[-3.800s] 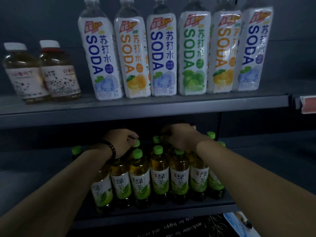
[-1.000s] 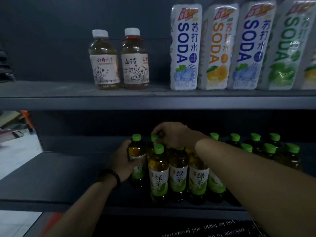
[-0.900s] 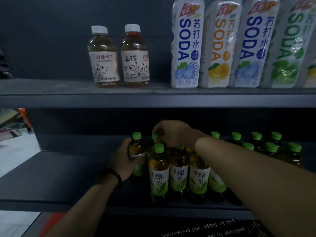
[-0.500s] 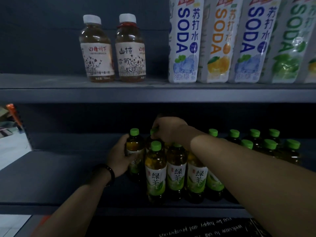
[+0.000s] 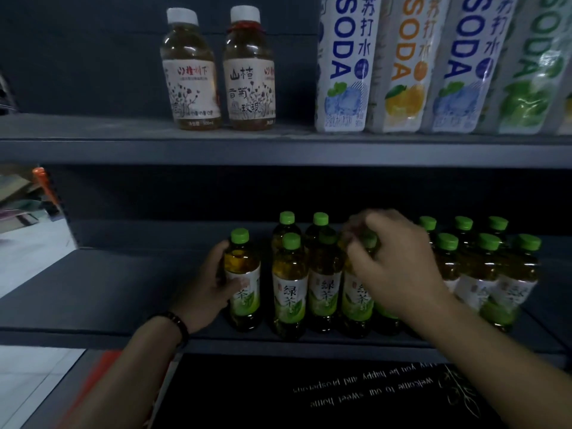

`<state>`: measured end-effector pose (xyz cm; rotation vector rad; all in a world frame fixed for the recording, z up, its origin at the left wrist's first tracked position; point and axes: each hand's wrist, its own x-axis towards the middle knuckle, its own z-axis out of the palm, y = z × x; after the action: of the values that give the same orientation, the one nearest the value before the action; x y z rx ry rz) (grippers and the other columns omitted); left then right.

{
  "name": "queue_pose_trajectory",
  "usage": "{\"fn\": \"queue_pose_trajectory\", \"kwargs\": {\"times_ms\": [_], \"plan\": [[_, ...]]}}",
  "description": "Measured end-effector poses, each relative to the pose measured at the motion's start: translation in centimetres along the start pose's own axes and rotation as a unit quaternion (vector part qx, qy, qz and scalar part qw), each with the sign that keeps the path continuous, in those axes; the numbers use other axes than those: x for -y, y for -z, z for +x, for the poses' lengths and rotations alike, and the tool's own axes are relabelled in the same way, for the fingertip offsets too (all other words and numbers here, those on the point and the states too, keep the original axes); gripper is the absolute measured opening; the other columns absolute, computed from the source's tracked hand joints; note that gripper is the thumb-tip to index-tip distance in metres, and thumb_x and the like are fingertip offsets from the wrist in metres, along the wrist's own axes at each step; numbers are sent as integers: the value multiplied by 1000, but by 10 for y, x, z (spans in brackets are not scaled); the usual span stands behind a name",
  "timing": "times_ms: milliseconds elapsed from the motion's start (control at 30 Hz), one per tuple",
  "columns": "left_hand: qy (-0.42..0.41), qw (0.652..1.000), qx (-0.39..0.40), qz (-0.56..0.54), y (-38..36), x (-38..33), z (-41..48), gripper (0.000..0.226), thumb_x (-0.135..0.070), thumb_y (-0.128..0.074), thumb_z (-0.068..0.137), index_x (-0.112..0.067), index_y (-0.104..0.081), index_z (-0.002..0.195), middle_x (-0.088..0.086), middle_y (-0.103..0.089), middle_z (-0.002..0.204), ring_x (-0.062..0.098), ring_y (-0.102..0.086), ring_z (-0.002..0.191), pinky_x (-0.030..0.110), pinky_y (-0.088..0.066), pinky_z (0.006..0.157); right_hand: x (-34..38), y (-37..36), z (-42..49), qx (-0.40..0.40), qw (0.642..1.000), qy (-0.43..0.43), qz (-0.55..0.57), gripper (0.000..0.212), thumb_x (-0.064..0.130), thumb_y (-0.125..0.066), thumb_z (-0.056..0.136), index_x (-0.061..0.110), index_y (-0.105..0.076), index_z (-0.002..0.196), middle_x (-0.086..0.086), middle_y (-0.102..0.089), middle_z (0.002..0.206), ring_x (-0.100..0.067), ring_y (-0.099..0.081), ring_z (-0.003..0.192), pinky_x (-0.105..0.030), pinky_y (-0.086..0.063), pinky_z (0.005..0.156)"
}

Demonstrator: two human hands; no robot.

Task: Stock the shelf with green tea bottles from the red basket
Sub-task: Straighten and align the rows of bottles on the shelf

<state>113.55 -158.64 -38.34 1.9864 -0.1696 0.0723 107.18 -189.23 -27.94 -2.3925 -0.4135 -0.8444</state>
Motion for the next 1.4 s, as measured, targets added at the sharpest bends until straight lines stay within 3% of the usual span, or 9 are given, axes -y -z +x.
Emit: {"fn": "queue_pose_trajectory", "kwargs": {"times_ms": [300, 433, 567, 667, 867, 1100, 1200, 1300, 1400], "plan": [[-21, 997, -63, -35, -48, -20, -29, 81, -26, -73, 97, -59, -24, 152, -26, -58, 139, 9, -60, 128, 46, -51, 108, -63, 21, -140, 124, 964, -221, 75, 25, 12, -77, 92, 34, -73, 81, 26, -73, 85, 6, -67, 86, -9, -47, 67], [-4, 989, -122, -84, -85, -13, -42, 132, -12, -96, 70, -42, -7, 162, -16, -47, 154, 10, -52, 136, 42, -44, 113, -88, 42, -155, 156, 938, -305, 54, 12, 22, -76, 96, 29, -69, 89, 4, -73, 76, -1, -68, 72, -16, -49, 60], [3, 979, -187, -77, -122, 5, -43, 137, -14, -100, 63, -35, -8, 162, -5, -34, 164, 19, -39, 148, 47, -34, 123, -119, 58, -156, 133, 921, -367, -2, 26, 32, -72, 97, 28, -56, 117, -1, -68, 107, -17, -65, 88, -38, -53, 74], [-13, 973, -215, -84, -135, 14, -40, 133, -13, -99, 66, -29, -9, 163, -3, -32, 162, 18, -35, 147, 37, -32, 119, -117, 49, -159, 123, 932, -338, -31, 42, 30, -72, 96, 27, -50, 131, -1, -55, 125, -17, -56, 100, -37, -46, 81], [-37, 976, -197, -81, -128, 31, -21, 123, -8, -93, 74, -35, -10, 161, -3, -33, 161, 18, -38, 148, 51, -36, 124, -66, -14, -140, 187, 956, -222, 28, 39, 33, -70, 96, 35, -54, 132, 12, -55, 126, -7, -58, 112, -27, -49, 97], [-54, 980, -175, -79, -124, 38, -18, 130, -16, -98, 66, -36, -11, 160, -8, -35, 158, 11, -44, 142, 37, -42, 116, -15, -60, -101, 169, 965, -178, 90, 35, 33, -68, 95, 37, -52, 126, 11, -57, 122, -8, -58, 108, -23, -48, 90], [-52, 980, -178, -73, -121, 41, -13, 111, -22, -89, 80, -35, -12, 159, -4, -36, 157, 15, -44, 141, 39, -43, 113, -4, -75, -98, 172, 960, -193, 111, 46, 32, -69, 94, 36, -51, 135, 8, -56, 132, -14, -57, 121, -27, -48, 101], [-39, 981, -168, -92, -108, 40, -9, 62, -25, -65, 101, -38, -25, 147, -6, -52, 144, 16, -56, 129, 37, -49, 105, 3, -89, -98, 178, 942, -233, 162, 65, 28, -72, 93, 33, -40, 150, 13, -44, 142, -8, -44, 131, -24, -38, 110], [-34, 986, -133, -95, -91, 41, -9, 41, -27, -54, 107, -40, -33, 140, -23, -57, 127, -4, -57, 116, 23, -50, 89, 3, -99, -101, 170, 927, -267, 202, 73, 30, -72, 92, 34, -34, 154, 16, -41, 147, -10, -41, 140, -32, -37, 117]]}}
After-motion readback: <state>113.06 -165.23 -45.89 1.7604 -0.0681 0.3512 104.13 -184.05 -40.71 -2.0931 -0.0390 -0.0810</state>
